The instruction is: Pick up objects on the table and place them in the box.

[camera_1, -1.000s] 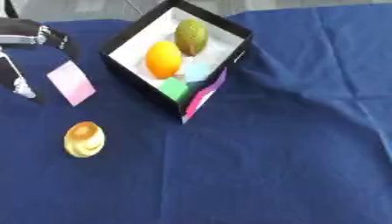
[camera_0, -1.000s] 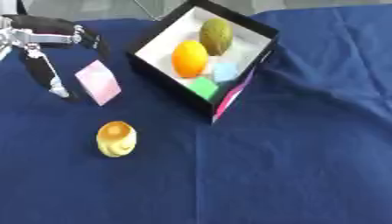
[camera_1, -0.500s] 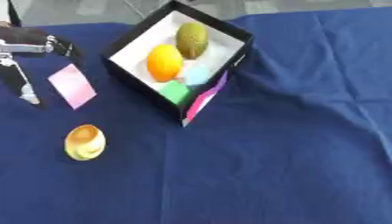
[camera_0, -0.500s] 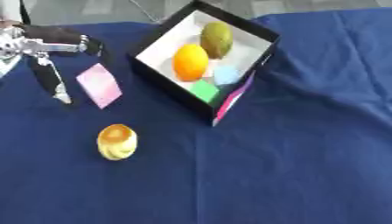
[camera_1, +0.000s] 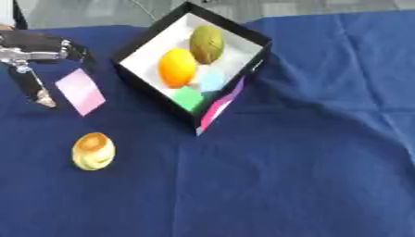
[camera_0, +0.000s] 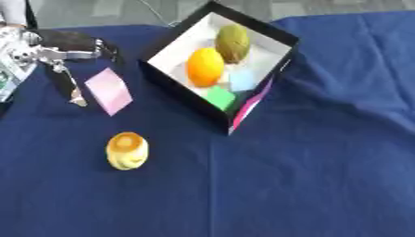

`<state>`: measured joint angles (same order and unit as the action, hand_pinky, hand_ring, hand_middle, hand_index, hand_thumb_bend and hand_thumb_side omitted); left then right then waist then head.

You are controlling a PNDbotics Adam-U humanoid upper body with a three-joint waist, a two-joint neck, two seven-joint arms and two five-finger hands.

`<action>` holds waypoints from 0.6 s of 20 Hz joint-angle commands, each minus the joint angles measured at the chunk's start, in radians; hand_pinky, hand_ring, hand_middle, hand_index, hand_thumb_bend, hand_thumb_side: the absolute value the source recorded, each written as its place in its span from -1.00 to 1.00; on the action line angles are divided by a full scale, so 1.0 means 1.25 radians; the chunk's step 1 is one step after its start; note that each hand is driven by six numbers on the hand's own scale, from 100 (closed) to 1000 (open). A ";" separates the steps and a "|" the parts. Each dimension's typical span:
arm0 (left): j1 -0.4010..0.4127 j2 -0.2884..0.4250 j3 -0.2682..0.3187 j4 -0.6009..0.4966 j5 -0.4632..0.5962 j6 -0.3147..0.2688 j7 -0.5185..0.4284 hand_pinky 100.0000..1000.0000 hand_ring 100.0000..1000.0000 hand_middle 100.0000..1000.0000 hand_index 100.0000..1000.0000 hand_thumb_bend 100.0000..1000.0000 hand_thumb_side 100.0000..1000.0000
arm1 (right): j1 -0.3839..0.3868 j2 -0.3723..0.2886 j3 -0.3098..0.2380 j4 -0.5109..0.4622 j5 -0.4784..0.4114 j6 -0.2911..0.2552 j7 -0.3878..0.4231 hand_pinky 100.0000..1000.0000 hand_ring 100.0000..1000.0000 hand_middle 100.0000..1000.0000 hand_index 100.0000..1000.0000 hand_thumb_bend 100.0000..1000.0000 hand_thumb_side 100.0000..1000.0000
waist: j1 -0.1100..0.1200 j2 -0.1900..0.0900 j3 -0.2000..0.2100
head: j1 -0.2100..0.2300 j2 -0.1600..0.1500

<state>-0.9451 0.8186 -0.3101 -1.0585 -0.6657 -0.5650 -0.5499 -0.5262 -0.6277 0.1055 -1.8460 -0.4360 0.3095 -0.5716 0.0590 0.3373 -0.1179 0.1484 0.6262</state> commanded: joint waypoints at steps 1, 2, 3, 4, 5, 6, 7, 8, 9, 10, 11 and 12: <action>-0.021 0.007 0.021 0.020 -0.019 -0.070 -0.045 0.66 0.76 0.63 0.54 0.31 -1.00 | -0.006 -0.011 -0.004 -0.007 0.006 0.002 -0.001 0.48 0.46 0.29 0.53 -0.71 -0.15 | -0.006 -0.013 -0.002 | 0.004 -0.012; -0.022 0.004 0.023 0.025 -0.023 -0.073 -0.038 0.66 0.75 0.61 0.54 0.31 -1.00 | -0.005 -0.010 -0.004 -0.007 0.007 0.003 -0.001 0.48 0.46 0.29 0.53 -0.71 -0.15 | -0.006 -0.012 -0.002 | 0.005 -0.012; -0.023 0.002 0.024 0.029 -0.025 -0.075 -0.031 0.64 0.70 0.48 0.50 0.31 -1.00 | -0.005 -0.010 -0.004 -0.006 0.007 0.003 -0.001 0.48 0.46 0.29 0.53 -0.71 -0.15 | -0.006 -0.012 -0.002 | 0.005 -0.012; -0.023 0.000 0.025 0.032 -0.026 -0.078 -0.024 0.63 0.68 0.44 0.49 0.30 -1.00 | -0.004 -0.010 -0.004 -0.006 0.007 0.003 -0.001 0.48 0.46 0.29 0.53 -0.72 -0.14 | -0.007 -0.011 -0.002 | 0.005 -0.012; -0.024 -0.002 0.026 0.034 -0.025 -0.080 -0.016 0.61 0.65 0.38 0.45 0.30 -1.00 | -0.004 -0.009 -0.004 -0.006 0.007 0.004 -0.001 0.48 0.46 0.29 0.53 -0.72 -0.14 | -0.007 -0.011 -0.002 | 0.006 -0.012; -0.025 -0.003 0.027 0.036 -0.023 -0.081 -0.008 0.60 0.63 0.35 0.42 0.30 -1.00 | -0.004 -0.009 -0.004 -0.006 0.007 0.004 -0.001 0.48 0.46 0.29 0.53 -0.72 -0.14 | -0.007 -0.011 -0.002 | 0.006 -0.012; -0.025 -0.005 0.028 0.038 -0.023 -0.081 0.001 0.56 0.56 0.22 0.32 0.29 -1.00 | -0.004 -0.008 -0.003 -0.005 0.007 0.004 -0.001 0.48 0.47 0.29 0.53 -0.72 -0.14 | -0.007 -0.011 -0.001 | 0.006 -0.012; -0.027 -0.006 0.030 0.039 -0.022 -0.081 0.012 0.54 0.52 0.15 0.26 0.29 -1.00 | -0.004 -0.008 -0.003 -0.005 0.007 0.004 0.000 0.48 0.47 0.29 0.53 -0.72 -0.14 | -0.008 -0.011 -0.001 | 0.007 -0.013; -0.028 -0.007 0.032 0.036 -0.023 -0.081 0.024 0.50 0.40 0.03 0.14 0.28 -1.00 | -0.003 -0.009 -0.003 -0.006 0.007 0.004 0.000 0.48 0.47 0.29 0.53 -0.72 -0.14 | -0.009 -0.012 -0.001 | 0.007 -0.014; -0.029 -0.007 0.033 0.031 -0.023 -0.079 0.034 0.48 0.32 -0.04 0.05 0.27 -1.00 | -0.003 -0.010 -0.004 -0.006 0.007 0.004 0.000 0.48 0.47 0.29 0.53 -0.72 -0.14 | -0.009 -0.012 -0.001 | 0.006 -0.014; -0.031 -0.005 0.035 0.023 -0.021 -0.076 0.041 0.43 0.21 -0.13 -0.05 0.26 -1.00 | -0.002 -0.011 -0.004 -0.006 0.007 0.004 0.000 0.48 0.47 0.29 0.53 -0.72 -0.14 | -0.009 -0.013 -0.001 | 0.006 -0.012; -0.035 -0.002 0.038 0.010 -0.013 -0.072 0.044 0.42 0.19 -0.15 -0.07 0.26 -1.00 | -0.001 -0.012 -0.005 -0.007 0.007 0.003 -0.001 0.48 0.47 0.29 0.53 -0.72 -0.14 | -0.008 -0.015 0.000 | 0.006 -0.010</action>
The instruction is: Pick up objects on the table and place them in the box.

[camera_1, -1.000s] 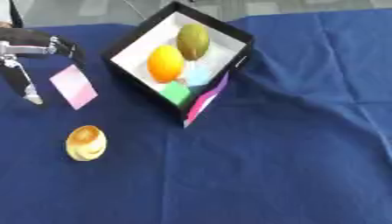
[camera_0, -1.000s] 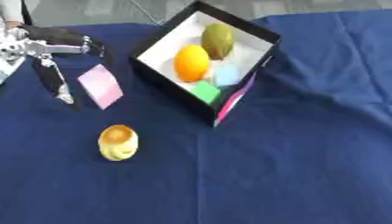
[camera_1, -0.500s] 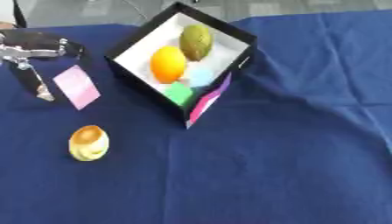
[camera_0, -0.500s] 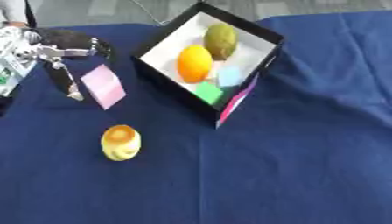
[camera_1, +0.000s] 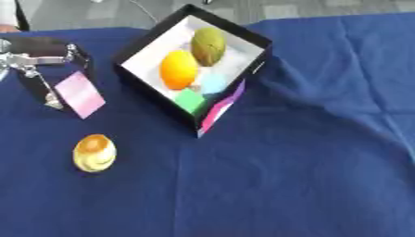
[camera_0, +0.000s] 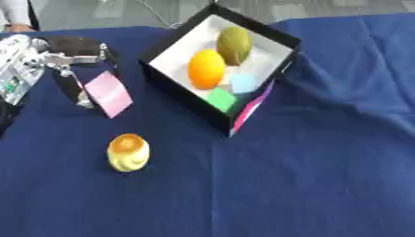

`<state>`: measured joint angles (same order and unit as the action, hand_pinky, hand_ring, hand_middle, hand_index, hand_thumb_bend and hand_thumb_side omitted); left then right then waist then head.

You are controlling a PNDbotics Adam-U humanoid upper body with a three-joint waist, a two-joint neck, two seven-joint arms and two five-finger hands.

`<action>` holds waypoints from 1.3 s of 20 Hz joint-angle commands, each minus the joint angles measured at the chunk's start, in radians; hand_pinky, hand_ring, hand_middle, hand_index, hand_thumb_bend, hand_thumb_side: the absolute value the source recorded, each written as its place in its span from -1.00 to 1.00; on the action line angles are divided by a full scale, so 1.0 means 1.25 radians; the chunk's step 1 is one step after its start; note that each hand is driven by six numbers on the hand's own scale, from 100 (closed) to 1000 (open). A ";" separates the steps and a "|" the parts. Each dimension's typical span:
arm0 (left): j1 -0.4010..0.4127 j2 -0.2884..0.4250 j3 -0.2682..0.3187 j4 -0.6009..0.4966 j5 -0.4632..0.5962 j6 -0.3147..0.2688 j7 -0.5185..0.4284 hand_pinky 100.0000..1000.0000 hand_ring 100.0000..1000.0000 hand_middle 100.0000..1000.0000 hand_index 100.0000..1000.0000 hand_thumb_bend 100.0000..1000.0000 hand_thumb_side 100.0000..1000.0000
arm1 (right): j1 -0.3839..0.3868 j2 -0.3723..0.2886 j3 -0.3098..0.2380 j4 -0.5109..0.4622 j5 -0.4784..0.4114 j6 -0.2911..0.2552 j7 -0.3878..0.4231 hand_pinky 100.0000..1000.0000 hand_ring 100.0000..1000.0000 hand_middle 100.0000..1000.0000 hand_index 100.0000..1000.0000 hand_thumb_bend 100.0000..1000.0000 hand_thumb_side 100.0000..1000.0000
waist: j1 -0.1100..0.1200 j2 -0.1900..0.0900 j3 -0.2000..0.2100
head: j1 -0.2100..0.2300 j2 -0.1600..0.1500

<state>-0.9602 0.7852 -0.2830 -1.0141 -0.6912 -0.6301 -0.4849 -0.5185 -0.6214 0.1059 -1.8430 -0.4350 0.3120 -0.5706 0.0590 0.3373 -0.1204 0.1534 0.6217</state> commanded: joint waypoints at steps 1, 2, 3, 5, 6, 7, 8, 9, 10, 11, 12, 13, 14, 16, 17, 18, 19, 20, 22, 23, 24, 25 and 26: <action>-0.028 0.029 0.020 -0.043 0.019 -0.015 -0.010 0.41 0.15 -0.18 -0.11 0.24 -1.00 | -0.007 -0.018 -0.006 -0.010 0.006 0.001 -0.001 0.48 0.47 0.29 0.53 -0.72 -0.15 | -0.008 -0.016 0.003 | 0.001 -0.004; -0.036 0.036 0.023 -0.064 0.035 -0.009 -0.014 0.41 0.14 -0.19 -0.12 0.24 -1.00 | -0.006 -0.019 -0.006 -0.011 0.006 0.001 -0.001 0.48 0.47 0.29 0.53 -0.71 -0.15 | -0.008 -0.017 0.003 | 0.000 -0.001; -0.045 0.043 0.026 -0.086 0.053 -0.001 -0.023 0.41 0.14 -0.19 -0.11 0.24 -1.00 | -0.006 -0.020 -0.006 -0.012 0.005 0.000 -0.001 0.48 0.47 0.29 0.53 -0.71 -0.16 | -0.007 -0.019 0.004 | -0.001 0.001; -0.076 0.050 0.031 -0.126 0.090 0.020 -0.048 0.41 0.14 -0.18 -0.10 0.24 -1.00 | -0.007 -0.024 -0.006 -0.014 0.005 0.000 0.000 0.48 0.47 0.29 0.53 -0.70 -0.17 | -0.007 -0.022 0.004 | -0.001 0.004; -0.097 0.044 0.036 -0.140 0.106 0.032 -0.058 0.41 0.14 -0.17 -0.08 0.23 -1.00 | -0.009 -0.025 -0.007 -0.014 0.005 0.000 0.000 0.48 0.47 0.29 0.53 -0.70 -0.17 | -0.007 -0.023 0.004 | -0.001 0.006; -0.117 0.034 0.041 -0.147 0.120 0.044 -0.065 0.41 0.13 -0.15 -0.05 0.22 -1.00 | -0.012 -0.025 -0.006 -0.013 0.005 0.001 0.000 0.48 0.47 0.29 0.53 -0.70 -0.18 | -0.007 -0.025 0.003 | -0.001 0.007; -0.142 0.016 0.047 -0.143 0.130 0.057 -0.067 0.41 0.14 -0.14 -0.02 0.22 -1.00 | -0.016 -0.024 -0.006 -0.013 0.005 0.001 0.001 0.48 0.47 0.29 0.53 -0.70 -0.18 | -0.007 -0.027 0.003 | 0.000 0.009; -0.162 0.001 0.050 -0.132 0.134 0.067 -0.068 0.42 0.14 -0.14 -0.02 0.21 -1.00 | -0.018 -0.023 -0.005 -0.012 0.005 0.001 0.002 0.48 0.47 0.29 0.53 -0.69 -0.19 | -0.007 -0.028 0.003 | 0.001 0.009; -0.185 -0.028 0.055 -0.110 0.130 0.078 -0.067 0.41 0.14 -0.14 -0.01 0.21 -1.00 | -0.023 -0.022 -0.004 -0.012 0.005 0.001 0.003 0.48 0.47 0.29 0.53 -0.69 -0.19 | -0.007 -0.029 0.002 | 0.003 0.008; -0.206 -0.059 0.061 -0.082 0.117 0.084 -0.061 0.42 0.16 -0.14 0.00 0.20 -1.00 | -0.027 -0.020 -0.003 -0.012 0.005 0.001 0.004 0.48 0.47 0.29 0.53 -0.69 -0.20 | -0.007 -0.030 0.001 | 0.005 0.006; -0.223 -0.089 0.066 -0.054 0.099 0.087 -0.050 0.42 0.16 -0.14 0.00 0.20 -1.00 | -0.033 -0.017 -0.001 -0.012 0.005 0.001 0.006 0.48 0.47 0.29 0.53 -0.69 -0.20 | -0.008 -0.031 -0.001 | 0.008 0.004; -0.236 -0.114 0.069 -0.029 0.079 0.085 -0.035 0.42 0.17 -0.12 0.01 0.20 -1.00 | -0.037 -0.015 0.000 -0.012 0.005 0.001 0.008 0.48 0.47 0.29 0.53 -0.69 -0.20 | -0.008 -0.031 -0.003 | 0.010 0.003; -0.246 -0.141 0.075 -0.006 0.049 0.086 -0.014 0.42 0.18 -0.11 0.03 0.19 -1.00 | -0.043 -0.011 0.002 -0.013 0.004 0.001 0.010 0.48 0.47 0.29 0.53 -0.69 -0.21 | -0.010 -0.031 -0.007 | 0.014 0.002; -0.259 -0.189 0.086 0.036 -0.029 0.089 0.045 0.43 0.20 -0.08 0.06 0.18 -1.00 | -0.054 -0.002 0.006 -0.014 0.003 0.002 0.014 0.48 0.47 0.29 0.53 -0.69 -0.21 | -0.011 -0.031 -0.016 | 0.024 0.001; -0.262 -0.208 0.092 0.055 -0.069 0.090 0.073 0.43 0.20 -0.08 0.06 0.18 -1.00 | -0.059 0.001 0.008 -0.015 0.002 0.002 0.016 0.48 0.47 0.29 0.53 -0.69 -0.21 | -0.012 -0.031 -0.020 | 0.029 0.000; -0.264 -0.223 0.099 0.073 -0.109 0.093 0.098 0.44 0.24 -0.04 0.10 0.19 -1.00 | -0.064 0.005 0.009 -0.016 0.002 0.002 0.018 0.48 0.47 0.29 0.53 -0.69 -0.22 | -0.012 -0.030 -0.024 | 0.033 -0.001; -0.266 -0.236 0.105 0.089 -0.154 0.098 0.121 0.46 0.29 0.01 0.15 0.20 -1.00 | -0.069 0.009 0.011 -0.016 0.001 0.003 0.020 0.48 0.47 0.30 0.53 -0.69 -0.22 | -0.012 -0.029 -0.028 | 0.036 -0.002; -0.266 -0.246 0.110 0.101 -0.200 0.102 0.143 0.48 0.32 0.06 0.20 0.21 -1.00 | -0.073 0.012 0.012 -0.016 0.001 0.003 0.021 0.48 0.47 0.30 0.53 -0.69 -0.22 | -0.012 -0.029 -0.031 | 0.038 -0.002; -0.262 -0.258 0.116 0.119 -0.264 0.101 0.180 0.54 0.46 0.27 0.38 0.26 -1.00 | -0.077 0.015 0.014 -0.015 0.002 0.003 0.023 0.48 0.47 0.29 0.53 -0.68 -0.22 | -0.011 -0.028 -0.034 | 0.039 -0.003; -0.259 -0.262 0.118 0.128 -0.285 0.101 0.193 0.58 0.54 0.41 0.48 0.30 -1.00 | -0.078 0.016 0.014 -0.014 0.002 0.003 0.023 0.48 0.47 0.29 0.53 -0.68 -0.22 | -0.010 -0.027 -0.035 | 0.038 -0.004; -0.256 -0.265 0.120 0.135 -0.300 0.099 0.202 0.63 0.64 0.56 0.62 0.47 -1.00 | -0.079 0.017 0.015 -0.014 0.002 0.003 0.023 0.48 0.47 0.29 0.53 -0.69 -0.22 | -0.009 -0.027 -0.035 | 0.037 -0.004; -0.254 -0.267 0.122 0.140 -0.308 0.098 0.207 0.67 0.71 0.66 0.72 0.56 -1.00 | -0.079 0.018 0.015 -0.014 0.002 0.003 0.024 0.48 0.47 0.29 0.53 -0.69 -0.22 | -0.009 -0.027 -0.036 | 0.035 -0.004; -0.252 -0.268 0.124 0.143 -0.310 0.097 0.211 0.70 0.76 0.71 0.79 0.61 -1.00 | -0.078 0.018 0.015 -0.014 0.002 0.003 0.024 0.48 0.47 0.29 0.53 -0.69 -0.22 | -0.009 -0.028 -0.035 | 0.033 -0.003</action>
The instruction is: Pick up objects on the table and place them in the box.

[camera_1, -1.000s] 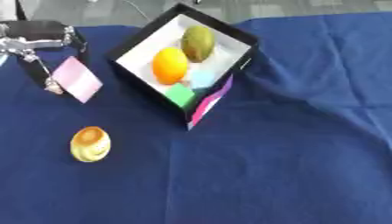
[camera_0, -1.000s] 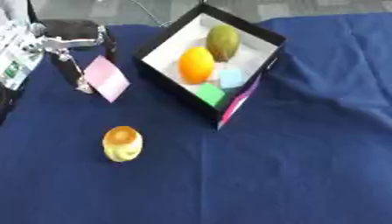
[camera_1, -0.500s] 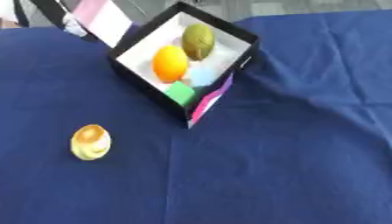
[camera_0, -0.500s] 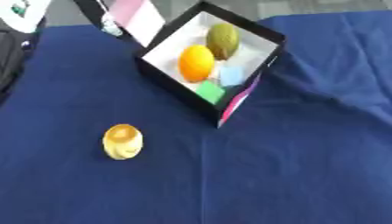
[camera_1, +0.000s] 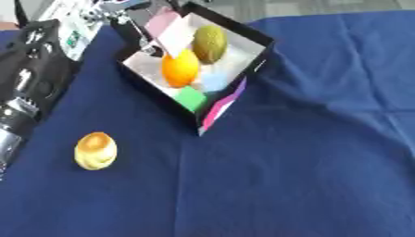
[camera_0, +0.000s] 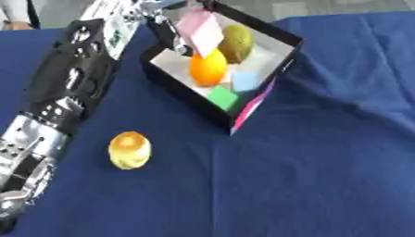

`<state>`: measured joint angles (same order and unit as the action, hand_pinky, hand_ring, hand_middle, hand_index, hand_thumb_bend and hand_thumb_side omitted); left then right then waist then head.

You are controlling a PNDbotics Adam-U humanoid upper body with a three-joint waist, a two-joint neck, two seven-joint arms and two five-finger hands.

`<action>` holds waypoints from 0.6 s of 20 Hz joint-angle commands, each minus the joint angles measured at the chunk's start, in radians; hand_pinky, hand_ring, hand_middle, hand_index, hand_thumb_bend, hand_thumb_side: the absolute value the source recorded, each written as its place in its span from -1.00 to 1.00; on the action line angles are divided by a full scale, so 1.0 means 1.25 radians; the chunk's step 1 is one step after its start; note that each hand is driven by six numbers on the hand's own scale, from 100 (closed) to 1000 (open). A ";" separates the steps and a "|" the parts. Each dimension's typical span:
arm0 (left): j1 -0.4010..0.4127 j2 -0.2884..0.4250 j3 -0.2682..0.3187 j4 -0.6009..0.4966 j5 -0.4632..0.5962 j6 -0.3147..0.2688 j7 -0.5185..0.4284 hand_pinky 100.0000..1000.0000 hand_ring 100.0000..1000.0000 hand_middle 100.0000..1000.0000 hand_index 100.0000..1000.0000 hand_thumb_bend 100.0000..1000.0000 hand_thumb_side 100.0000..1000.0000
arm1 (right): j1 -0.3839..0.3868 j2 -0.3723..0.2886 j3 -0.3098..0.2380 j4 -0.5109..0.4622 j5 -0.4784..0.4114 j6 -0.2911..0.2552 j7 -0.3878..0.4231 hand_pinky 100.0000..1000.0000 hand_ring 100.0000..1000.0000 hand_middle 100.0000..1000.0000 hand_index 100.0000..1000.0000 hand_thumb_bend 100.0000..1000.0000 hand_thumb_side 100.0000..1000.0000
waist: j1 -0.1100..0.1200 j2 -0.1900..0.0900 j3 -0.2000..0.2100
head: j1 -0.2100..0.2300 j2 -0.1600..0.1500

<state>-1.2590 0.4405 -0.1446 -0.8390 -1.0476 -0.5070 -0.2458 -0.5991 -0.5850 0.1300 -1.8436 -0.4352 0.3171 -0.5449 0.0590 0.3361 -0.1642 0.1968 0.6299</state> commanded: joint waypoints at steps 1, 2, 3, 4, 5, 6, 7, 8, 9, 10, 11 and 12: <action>-0.011 0.009 0.016 0.002 -0.023 -0.001 0.024 0.70 0.76 0.71 0.79 0.61 -1.00 | -0.013 -0.011 -0.004 -0.014 0.003 -0.001 0.003 0.48 0.47 0.29 0.53 -0.69 -0.22 | -0.009 -0.027 0.000 | -0.004 -0.008; -0.009 0.011 0.020 -0.003 -0.018 0.002 0.030 0.72 0.78 0.74 0.82 0.54 -0.89 | -0.011 -0.012 -0.005 -0.013 0.003 -0.002 0.003 0.48 0.47 0.29 0.53 -0.68 -0.22 | -0.009 -0.029 0.002 | -0.006 -0.007; -0.006 0.015 0.023 -0.011 -0.009 0.007 0.038 0.71 0.76 0.74 0.82 0.47 -0.91 | -0.009 -0.013 -0.005 -0.013 0.003 -0.002 0.002 0.48 0.47 0.29 0.53 -0.68 -0.22 | -0.009 -0.030 0.003 | -0.008 -0.006; -0.001 0.022 0.026 -0.025 0.004 0.015 0.049 0.71 0.76 0.73 0.82 0.43 -0.93 | -0.007 -0.014 -0.006 -0.013 0.003 -0.002 0.001 0.48 0.47 0.29 0.53 -0.68 -0.22 | -0.009 -0.031 0.006 | -0.010 -0.004; 0.004 0.031 0.026 -0.043 0.021 0.024 0.060 0.70 0.74 0.71 0.80 0.34 -0.97 | -0.004 -0.016 -0.007 -0.014 0.004 -0.003 0.001 0.48 0.47 0.29 0.53 -0.69 -0.22 | -0.009 -0.032 0.008 | -0.013 -0.003; 0.012 0.042 0.027 -0.064 0.045 0.031 0.068 0.69 0.72 0.69 0.78 0.26 -0.97 | 0.000 -0.019 -0.009 -0.014 0.005 -0.004 -0.001 0.48 0.47 0.29 0.53 -0.69 -0.22 | -0.009 -0.034 0.012 | -0.016 -0.001; 0.020 0.055 0.026 -0.086 0.077 0.036 0.070 0.68 0.72 0.68 0.78 0.24 -0.97 | 0.003 -0.021 -0.011 -0.015 0.007 -0.005 -0.003 0.48 0.47 0.29 0.53 -0.68 -0.23 | -0.009 -0.035 0.015 | -0.020 0.001; 0.031 0.072 0.025 -0.109 0.116 0.042 0.067 0.65 0.67 0.62 0.75 0.10 -0.95 | 0.008 -0.024 -0.014 -0.015 0.009 -0.006 -0.006 0.48 0.47 0.29 0.53 -0.68 -0.23 | -0.008 -0.036 0.019 | -0.027 0.004; 0.044 0.091 0.023 -0.133 0.160 0.047 0.056 0.64 0.66 0.60 0.74 0.05 -0.95 | 0.012 -0.026 -0.017 -0.014 0.012 -0.007 -0.009 0.48 0.47 0.29 0.53 -0.68 -0.23 | -0.007 -0.038 0.022 | -0.034 0.007; 0.060 0.113 0.018 -0.157 0.207 0.054 0.041 0.63 0.63 0.58 0.72 -0.04 -0.98 | 0.018 -0.029 -0.019 -0.013 0.013 -0.008 -0.011 0.48 0.47 0.30 0.53 -0.68 -0.23 | -0.006 -0.039 0.025 | -0.043 0.011; 0.077 0.135 0.012 -0.181 0.258 0.063 0.020 0.63 0.62 0.58 0.71 -0.07 -0.96 | 0.024 -0.031 -0.021 -0.012 0.013 -0.009 -0.014 0.48 0.47 0.29 0.53 -0.68 -0.23 | -0.003 -0.041 0.029 | -0.051 0.015; 0.095 0.157 0.002 -0.204 0.308 0.073 -0.004 0.63 0.62 0.57 0.70 -0.12 -0.85 | 0.031 -0.034 -0.023 -0.011 0.012 -0.010 -0.017 0.48 0.47 0.30 0.53 -0.67 -0.23 | -0.001 -0.043 0.033 | -0.057 0.020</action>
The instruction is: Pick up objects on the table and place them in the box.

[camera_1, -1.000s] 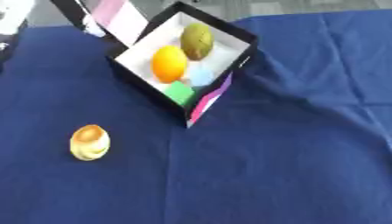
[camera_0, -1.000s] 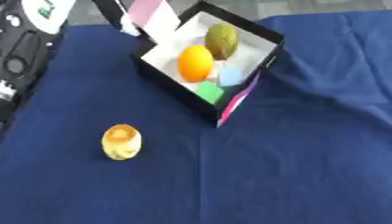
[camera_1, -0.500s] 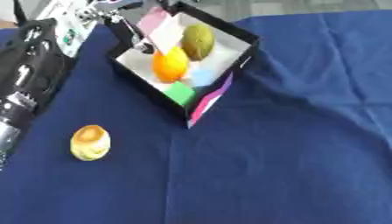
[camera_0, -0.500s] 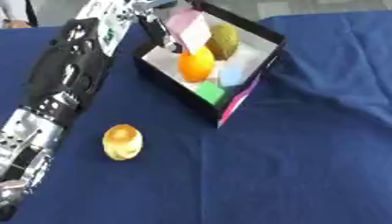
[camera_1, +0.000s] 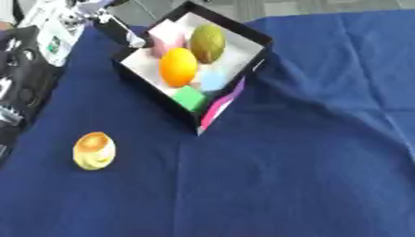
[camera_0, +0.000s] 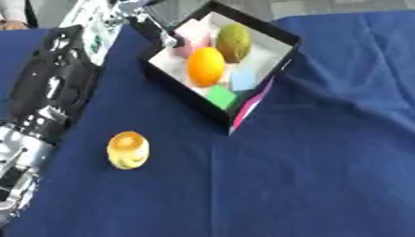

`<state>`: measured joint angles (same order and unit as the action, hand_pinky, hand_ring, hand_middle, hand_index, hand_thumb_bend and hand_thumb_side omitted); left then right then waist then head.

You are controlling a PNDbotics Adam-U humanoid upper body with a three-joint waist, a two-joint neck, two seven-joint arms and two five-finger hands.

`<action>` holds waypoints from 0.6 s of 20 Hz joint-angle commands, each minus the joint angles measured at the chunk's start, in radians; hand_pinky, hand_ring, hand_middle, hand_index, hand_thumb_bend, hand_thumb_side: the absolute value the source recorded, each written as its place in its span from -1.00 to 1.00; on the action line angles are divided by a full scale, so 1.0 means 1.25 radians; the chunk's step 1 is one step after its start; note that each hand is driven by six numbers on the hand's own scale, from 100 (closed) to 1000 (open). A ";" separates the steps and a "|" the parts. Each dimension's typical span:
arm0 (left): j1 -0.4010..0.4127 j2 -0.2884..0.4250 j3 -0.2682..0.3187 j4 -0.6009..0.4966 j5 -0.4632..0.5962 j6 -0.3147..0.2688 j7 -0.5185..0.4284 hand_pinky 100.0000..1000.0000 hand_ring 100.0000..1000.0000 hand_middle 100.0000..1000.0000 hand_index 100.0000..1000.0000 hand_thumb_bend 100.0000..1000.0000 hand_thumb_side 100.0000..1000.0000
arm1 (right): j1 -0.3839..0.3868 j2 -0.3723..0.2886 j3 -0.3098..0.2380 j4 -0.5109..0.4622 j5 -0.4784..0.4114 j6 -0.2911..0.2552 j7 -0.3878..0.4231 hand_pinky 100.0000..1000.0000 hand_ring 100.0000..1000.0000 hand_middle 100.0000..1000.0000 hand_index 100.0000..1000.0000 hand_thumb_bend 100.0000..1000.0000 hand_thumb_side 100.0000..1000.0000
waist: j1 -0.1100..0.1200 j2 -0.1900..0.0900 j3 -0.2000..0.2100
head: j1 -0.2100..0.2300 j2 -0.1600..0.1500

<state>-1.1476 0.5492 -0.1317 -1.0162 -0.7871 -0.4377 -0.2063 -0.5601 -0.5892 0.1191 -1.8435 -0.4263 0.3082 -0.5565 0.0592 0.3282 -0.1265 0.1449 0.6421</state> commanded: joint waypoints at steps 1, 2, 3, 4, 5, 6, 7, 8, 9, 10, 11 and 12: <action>0.028 0.096 -0.020 -0.091 0.152 0.029 -0.062 0.63 0.62 0.56 0.70 -0.15 -0.83 | 0.006 -0.034 -0.017 -0.010 0.004 -0.004 -0.010 0.48 0.47 0.30 0.53 -0.67 -0.23 | 0.002 -0.038 0.008 | -0.021 0.013; 0.051 0.123 -0.031 -0.122 0.205 0.047 -0.085 0.63 0.61 0.55 0.69 -0.22 -0.78 | 0.012 -0.037 -0.019 -0.008 0.004 -0.006 -0.013 0.48 0.47 0.30 0.53 -0.66 -0.23 | 0.004 -0.039 0.012 | -0.025 0.014; 0.075 0.151 -0.042 -0.157 0.257 0.069 -0.104 0.64 0.62 0.56 0.70 -0.24 -0.73 | 0.015 -0.039 -0.021 -0.007 0.005 -0.007 -0.015 0.48 0.47 0.30 0.53 -0.66 -0.23 | 0.006 -0.040 0.016 | -0.029 0.016; 0.095 0.176 -0.050 -0.192 0.301 0.093 -0.122 0.64 0.62 0.56 0.70 -0.28 -0.64 | 0.018 -0.040 -0.021 -0.006 0.006 -0.007 -0.016 0.48 0.47 0.30 0.53 -0.66 -0.24 | 0.007 -0.041 0.018 | -0.033 0.017; 0.121 0.207 -0.060 -0.233 0.345 0.117 -0.136 0.65 0.62 0.56 0.70 -0.28 -0.61 | 0.021 -0.043 -0.022 -0.005 0.008 -0.008 -0.017 0.48 0.47 0.30 0.53 -0.66 -0.24 | 0.009 -0.042 0.022 | -0.039 0.020; 0.149 0.239 -0.068 -0.277 0.388 0.142 -0.149 0.65 0.62 0.56 0.70 -0.31 -0.58 | 0.023 -0.046 -0.022 -0.004 0.010 -0.008 -0.018 0.48 0.47 0.30 0.53 -0.65 -0.24 | 0.010 -0.043 0.026 | -0.043 0.022; 0.179 0.272 -0.074 -0.322 0.427 0.169 -0.159 0.65 0.62 0.56 0.70 -0.32 -0.56 | 0.025 -0.047 -0.022 -0.003 0.011 -0.008 -0.018 0.48 0.47 0.30 0.53 -0.64 -0.25 | 0.011 -0.044 0.029 | -0.045 0.023; 0.204 0.300 -0.076 -0.363 0.460 0.195 -0.166 0.65 0.62 0.56 0.70 -0.33 -0.53 | 0.026 -0.049 -0.022 -0.003 0.012 -0.008 -0.018 0.48 0.47 0.30 0.53 -0.62 -0.28 | 0.012 -0.044 0.031 | -0.045 0.024; 0.238 0.332 -0.077 -0.409 0.492 0.222 -0.169 0.64 0.62 0.55 0.69 -0.35 -0.51 | 0.027 -0.050 -0.022 -0.003 0.013 -0.008 -0.017 0.48 0.47 0.30 0.53 -0.61 -0.29 | 0.012 -0.045 0.034 | -0.045 0.024; 0.273 0.361 -0.076 -0.452 0.525 0.249 -0.168 0.64 0.60 0.53 0.68 -0.38 -0.45 | 0.027 -0.052 -0.023 -0.004 0.014 -0.008 -0.017 0.48 0.47 0.30 0.53 -0.62 -0.29 | 0.012 -0.045 0.035 | -0.045 0.024; 0.307 0.387 -0.072 -0.495 0.556 0.276 -0.165 0.64 0.60 0.53 0.68 -0.38 -0.43 | 0.028 -0.053 -0.023 -0.005 0.014 -0.008 -0.017 0.48 0.47 0.30 0.53 -0.62 -0.28 | 0.012 -0.044 0.037 | -0.045 0.023; 0.338 0.409 -0.068 -0.533 0.581 0.304 -0.161 0.63 0.58 0.49 0.65 -0.41 -0.42 | 0.028 -0.054 -0.023 -0.005 0.015 -0.008 -0.017 0.48 0.47 0.30 0.53 -0.63 -0.28 | 0.011 -0.044 0.037 | -0.044 0.023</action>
<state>-0.7191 0.9843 -0.2310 -1.6125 -0.1083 -0.0964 -0.4084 -0.5177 -0.6224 0.1043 -1.8395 -0.4152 0.2991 -0.5733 0.0655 0.3198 -0.0798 0.0912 0.6691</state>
